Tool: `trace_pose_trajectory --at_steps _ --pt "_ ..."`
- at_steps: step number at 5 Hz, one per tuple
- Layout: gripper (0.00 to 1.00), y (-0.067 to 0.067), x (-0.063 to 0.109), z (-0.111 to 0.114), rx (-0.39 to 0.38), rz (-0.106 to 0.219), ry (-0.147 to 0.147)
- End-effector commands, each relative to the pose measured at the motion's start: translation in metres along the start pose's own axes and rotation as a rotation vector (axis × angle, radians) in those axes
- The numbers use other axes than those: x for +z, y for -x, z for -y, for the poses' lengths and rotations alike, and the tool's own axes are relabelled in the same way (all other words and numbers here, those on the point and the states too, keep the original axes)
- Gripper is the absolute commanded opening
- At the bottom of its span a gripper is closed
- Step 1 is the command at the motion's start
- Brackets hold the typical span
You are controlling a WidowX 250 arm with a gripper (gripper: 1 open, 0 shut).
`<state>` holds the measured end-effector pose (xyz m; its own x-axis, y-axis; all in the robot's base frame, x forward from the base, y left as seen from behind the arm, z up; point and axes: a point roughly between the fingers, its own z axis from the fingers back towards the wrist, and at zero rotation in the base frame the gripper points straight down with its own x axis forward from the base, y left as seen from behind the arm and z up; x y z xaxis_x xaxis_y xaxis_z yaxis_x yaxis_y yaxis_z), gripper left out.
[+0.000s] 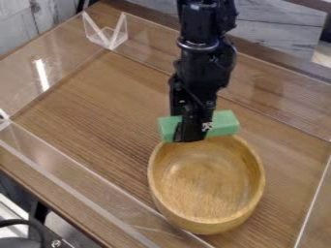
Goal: Put the green block in the brown bowl
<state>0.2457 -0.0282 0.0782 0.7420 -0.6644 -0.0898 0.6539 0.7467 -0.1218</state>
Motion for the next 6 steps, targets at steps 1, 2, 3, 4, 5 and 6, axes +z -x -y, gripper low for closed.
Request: trace_pose_trajectory --at_steps 1,2,3,4,5,6 --pt "0.0 -0.01 0.024 0.018 0.01 0.047 -0.051" --pt "0.0 -0.02 0.031 0.048 0.003 0.043 -0.069" --pt "0.0 -0.039 0.03 0.086 -0.028 0.041 -0.089" --pt "0.0 -0.051 0.029 0.099 -0.004 0.05 -0.1" --pt "0.0 -0.054 0.041 0.088 0.061 0.069 -0.116" --pt "0.0 -0.053 0.055 0.073 0.103 0.086 -0.139"
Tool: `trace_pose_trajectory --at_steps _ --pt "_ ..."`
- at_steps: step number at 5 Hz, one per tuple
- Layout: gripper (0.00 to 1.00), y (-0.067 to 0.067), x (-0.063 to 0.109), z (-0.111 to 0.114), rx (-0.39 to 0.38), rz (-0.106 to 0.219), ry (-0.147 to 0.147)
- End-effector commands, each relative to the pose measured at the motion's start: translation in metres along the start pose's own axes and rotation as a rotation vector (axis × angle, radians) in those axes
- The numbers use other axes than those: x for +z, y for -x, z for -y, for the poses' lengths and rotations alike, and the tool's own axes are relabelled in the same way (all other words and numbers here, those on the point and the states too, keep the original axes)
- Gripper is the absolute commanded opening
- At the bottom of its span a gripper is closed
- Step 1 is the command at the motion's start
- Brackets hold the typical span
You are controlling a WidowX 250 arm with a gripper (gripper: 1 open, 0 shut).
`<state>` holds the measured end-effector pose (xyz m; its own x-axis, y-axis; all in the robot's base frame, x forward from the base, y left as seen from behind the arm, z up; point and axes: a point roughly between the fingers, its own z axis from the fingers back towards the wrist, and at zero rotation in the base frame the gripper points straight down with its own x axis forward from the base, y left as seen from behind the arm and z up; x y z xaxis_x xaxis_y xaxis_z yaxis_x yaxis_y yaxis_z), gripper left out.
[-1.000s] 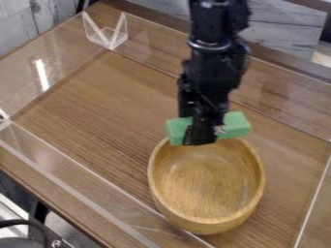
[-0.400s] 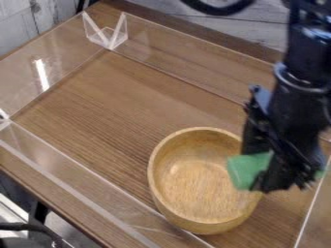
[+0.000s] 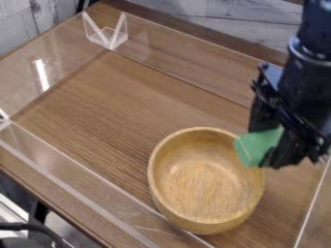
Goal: Put the green block in the brown bowl
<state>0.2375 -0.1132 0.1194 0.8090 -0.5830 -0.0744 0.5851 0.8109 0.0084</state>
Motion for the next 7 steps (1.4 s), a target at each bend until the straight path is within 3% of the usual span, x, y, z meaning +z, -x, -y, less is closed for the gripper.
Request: trace_pose_trajectory --at_steps 1,5,7 --pt "0.0 -0.004 0.022 -0.017 0.052 0.079 -0.032" --pt "0.0 0.003 0.006 -0.022 0.128 0.144 -0.094" --pt "0.0 0.005 -0.002 -0.02 0.173 0.173 -0.11"
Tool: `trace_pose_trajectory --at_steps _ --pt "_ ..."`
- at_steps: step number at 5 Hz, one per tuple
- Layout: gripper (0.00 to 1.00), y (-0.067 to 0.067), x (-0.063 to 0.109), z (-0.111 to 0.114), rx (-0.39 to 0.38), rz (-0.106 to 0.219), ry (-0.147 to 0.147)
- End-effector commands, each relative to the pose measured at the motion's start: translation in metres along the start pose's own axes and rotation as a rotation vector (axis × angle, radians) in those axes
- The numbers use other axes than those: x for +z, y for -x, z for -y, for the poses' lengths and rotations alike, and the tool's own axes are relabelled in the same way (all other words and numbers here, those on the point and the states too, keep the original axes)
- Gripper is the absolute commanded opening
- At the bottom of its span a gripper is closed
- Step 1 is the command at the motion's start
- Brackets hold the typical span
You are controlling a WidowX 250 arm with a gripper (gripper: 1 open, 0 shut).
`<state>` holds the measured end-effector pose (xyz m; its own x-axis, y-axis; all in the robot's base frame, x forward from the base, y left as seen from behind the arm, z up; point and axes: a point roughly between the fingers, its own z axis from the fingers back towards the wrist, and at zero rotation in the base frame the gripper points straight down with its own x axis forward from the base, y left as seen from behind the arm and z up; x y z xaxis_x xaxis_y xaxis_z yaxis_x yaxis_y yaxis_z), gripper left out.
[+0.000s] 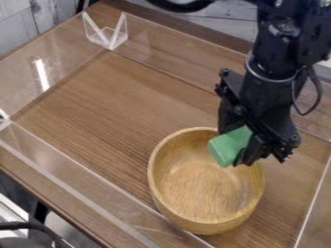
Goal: Put the green block in the brown bowl
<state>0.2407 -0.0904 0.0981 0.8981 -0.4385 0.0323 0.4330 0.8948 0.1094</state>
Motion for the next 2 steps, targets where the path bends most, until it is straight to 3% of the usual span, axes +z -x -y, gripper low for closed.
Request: trace_pose_trajectory --at_steps 1,2 --pt "0.0 -0.0056 0.0185 0.0 0.021 0.086 -0.003" --pt "0.0 -0.0055 0.0177 0.0 0.044 0.095 -0.001"
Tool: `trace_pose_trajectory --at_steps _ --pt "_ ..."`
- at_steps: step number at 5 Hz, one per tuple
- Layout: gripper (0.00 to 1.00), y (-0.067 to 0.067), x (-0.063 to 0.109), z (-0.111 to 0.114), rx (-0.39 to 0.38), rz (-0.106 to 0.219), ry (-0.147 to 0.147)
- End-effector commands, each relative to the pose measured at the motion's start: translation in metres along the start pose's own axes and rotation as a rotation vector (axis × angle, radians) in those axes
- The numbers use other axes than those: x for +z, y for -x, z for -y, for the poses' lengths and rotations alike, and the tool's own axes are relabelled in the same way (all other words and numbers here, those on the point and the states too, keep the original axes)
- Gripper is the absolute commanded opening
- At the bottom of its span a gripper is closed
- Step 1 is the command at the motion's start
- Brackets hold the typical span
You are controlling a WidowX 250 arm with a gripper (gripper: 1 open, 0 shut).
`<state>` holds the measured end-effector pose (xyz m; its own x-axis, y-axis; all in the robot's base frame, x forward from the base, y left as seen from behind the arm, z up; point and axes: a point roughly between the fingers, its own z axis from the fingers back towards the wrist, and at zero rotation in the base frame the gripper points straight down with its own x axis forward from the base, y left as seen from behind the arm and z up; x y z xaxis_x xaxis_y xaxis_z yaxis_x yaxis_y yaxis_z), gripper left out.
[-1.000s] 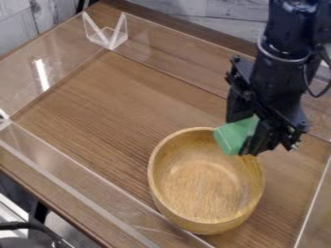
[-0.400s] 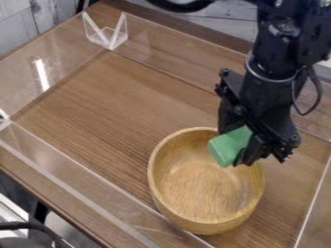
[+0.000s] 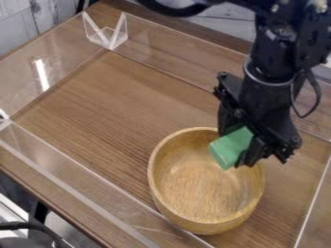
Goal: Put the green block in the brown bowl
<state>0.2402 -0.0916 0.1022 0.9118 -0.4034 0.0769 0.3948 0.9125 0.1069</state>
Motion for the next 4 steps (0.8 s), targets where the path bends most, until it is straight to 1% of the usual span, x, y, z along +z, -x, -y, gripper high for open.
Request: trace_pose_trajectory --at_steps 1,4 --pt "0.0 -0.0059 0.0118 -0.0011 0.027 0.062 0.001" --pt "0.0 -0.0052 0.0033 -0.0006 0.084 0.078 0.013"
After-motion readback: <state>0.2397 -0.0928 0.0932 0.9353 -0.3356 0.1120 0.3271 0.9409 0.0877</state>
